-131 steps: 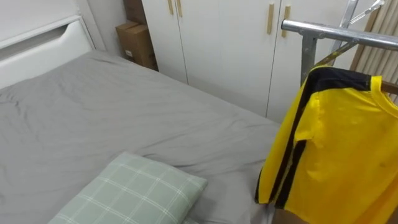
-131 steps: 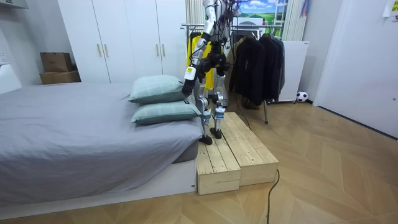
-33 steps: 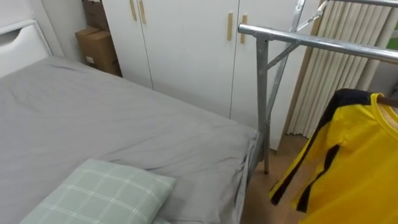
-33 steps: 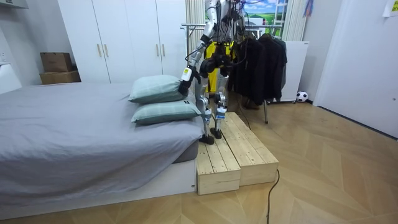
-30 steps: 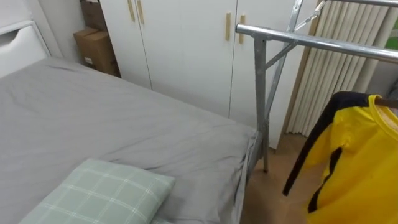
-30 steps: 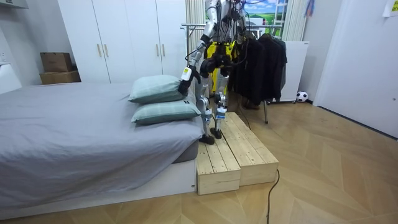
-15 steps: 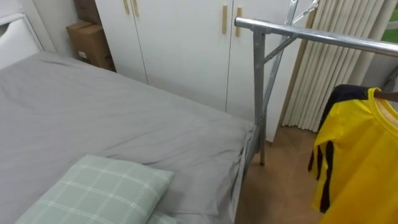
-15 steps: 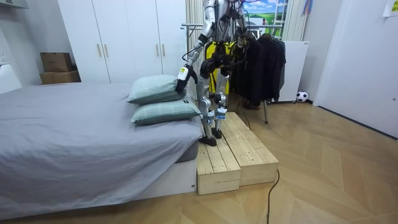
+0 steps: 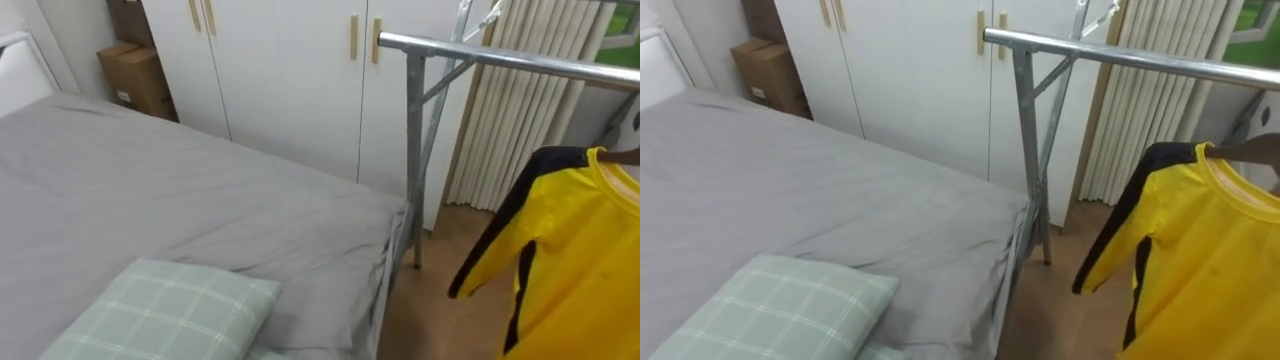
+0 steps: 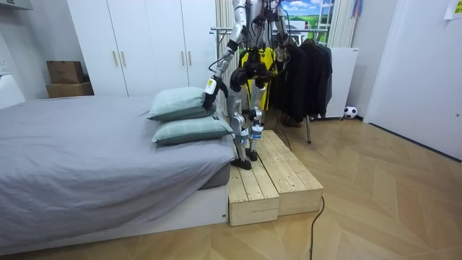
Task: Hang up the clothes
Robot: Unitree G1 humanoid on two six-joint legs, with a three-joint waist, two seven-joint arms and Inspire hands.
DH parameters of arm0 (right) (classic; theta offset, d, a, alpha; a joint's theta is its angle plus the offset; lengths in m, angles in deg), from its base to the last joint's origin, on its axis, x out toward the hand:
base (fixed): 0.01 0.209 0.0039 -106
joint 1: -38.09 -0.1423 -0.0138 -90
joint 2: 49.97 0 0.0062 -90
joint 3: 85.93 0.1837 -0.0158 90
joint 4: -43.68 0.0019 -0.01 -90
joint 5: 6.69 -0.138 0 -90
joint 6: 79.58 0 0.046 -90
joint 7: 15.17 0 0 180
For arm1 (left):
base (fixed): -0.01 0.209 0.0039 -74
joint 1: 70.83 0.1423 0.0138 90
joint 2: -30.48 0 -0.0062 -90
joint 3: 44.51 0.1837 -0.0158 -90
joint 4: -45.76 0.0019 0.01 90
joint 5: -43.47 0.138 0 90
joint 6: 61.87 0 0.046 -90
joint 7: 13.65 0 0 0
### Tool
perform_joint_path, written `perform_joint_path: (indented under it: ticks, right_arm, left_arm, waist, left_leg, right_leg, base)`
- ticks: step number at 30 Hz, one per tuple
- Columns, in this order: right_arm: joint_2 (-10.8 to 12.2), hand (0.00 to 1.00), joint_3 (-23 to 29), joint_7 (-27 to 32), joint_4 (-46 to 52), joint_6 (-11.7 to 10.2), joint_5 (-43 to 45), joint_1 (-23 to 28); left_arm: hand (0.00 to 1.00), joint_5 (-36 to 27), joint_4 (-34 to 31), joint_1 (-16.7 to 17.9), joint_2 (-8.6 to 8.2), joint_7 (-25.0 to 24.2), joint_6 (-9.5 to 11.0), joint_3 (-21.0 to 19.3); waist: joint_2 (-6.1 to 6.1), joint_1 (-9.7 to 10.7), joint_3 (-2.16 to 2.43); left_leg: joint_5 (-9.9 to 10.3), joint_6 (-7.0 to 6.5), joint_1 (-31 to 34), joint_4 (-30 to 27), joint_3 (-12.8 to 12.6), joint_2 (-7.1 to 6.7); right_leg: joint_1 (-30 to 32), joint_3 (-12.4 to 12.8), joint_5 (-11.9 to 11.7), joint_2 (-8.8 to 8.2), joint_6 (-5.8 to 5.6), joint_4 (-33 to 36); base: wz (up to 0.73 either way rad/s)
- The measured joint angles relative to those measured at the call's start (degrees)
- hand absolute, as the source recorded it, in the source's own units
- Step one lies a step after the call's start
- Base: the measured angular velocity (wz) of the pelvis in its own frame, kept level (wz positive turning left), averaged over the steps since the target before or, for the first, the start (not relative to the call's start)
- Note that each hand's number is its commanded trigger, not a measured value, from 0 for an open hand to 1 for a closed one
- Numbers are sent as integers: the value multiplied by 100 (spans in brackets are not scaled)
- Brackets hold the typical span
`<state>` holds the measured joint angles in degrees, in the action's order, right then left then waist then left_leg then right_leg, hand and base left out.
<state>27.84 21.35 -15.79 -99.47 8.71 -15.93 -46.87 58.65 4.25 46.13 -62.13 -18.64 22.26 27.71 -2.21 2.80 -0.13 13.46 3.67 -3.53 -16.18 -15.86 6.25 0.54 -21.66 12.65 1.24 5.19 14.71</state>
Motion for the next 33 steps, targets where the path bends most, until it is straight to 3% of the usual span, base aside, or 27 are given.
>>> perform_joint_path:
  ticks: [6,13,18,21,23,25,28,33]
  right_arm:
    - [447,0,103,-164,-58,-67,-423,249]
    - [906,0,80,-674,-377,-68,-725,418]
    - [1063,0,-141,-907,-1088,-63,-907,225]
    - [1143,0,-309,-1035,-1249,61,-991,220]
    - [1222,0,-420,-1080,-1338,61,-992,217]
    - [1353,0,-488,-1084,-1570,66,-998,215]
    - [1482,0,-644,-1092,-1602,161,-1101,311]
    - [1666,0,-833,-1170,-1658,175,-1091,236]
  left_arm:
    - [0,3,164,-53,-9,4,3,60]
    - [0,-259,588,-307,-18,-182,5,179]
    - [0,-637,1059,-556,-18,-216,12,341]
    - [0,-684,1103,-623,-60,-218,12,353]
    - [0,-676,1154,-669,-79,-222,23,354]
    - [0,-675,1601,-872,-137,-222,167,355]
    - [0,-674,1798,-932,-234,-222,218,476]
    - [0,-854,1925,-1069,-254,-215,218,637]
  waist:
    - [87,180,-6]
    - [221,155,11]
    - [249,151,10]
    - [249,121,7]
    - [255,71,7]
    - [287,-53,-4]
    - [359,-125,-7]
    - [371,-114,-19]
  left_leg:
    - [51,-66,127,-35,14,4]
    - [61,-91,228,-41,-2,-16]
    - [79,-126,183,-44,-47,-47]
    - [87,-166,188,-55,-46,-100]
    - [89,-191,182,-62,-62,-106]
    - [114,-249,180,-90,-94,-103]
    - [189,-351,149,-150,-109,-117]
    - [220,-412,85,-142,34,-204]
  right_leg:
    - [54,-12,-28,-6,-46,-10]
    - [149,69,-94,-13,-138,-5]
    - [167,110,-108,-42,-138,28]
    - [215,108,-108,-106,-141,98]
    - [227,122,-137,-117,-196,104]
    - [187,143,-180,-120,-277,80]
    - [83,125,-182,-167,-282,98]
    - [-54,34,-193,-243,-311,79]
  base:
    - [0]
    - [-5]
    - [-5]
    - [0]
    - [-4]
    - [-6]
    - [4]
    - [15]
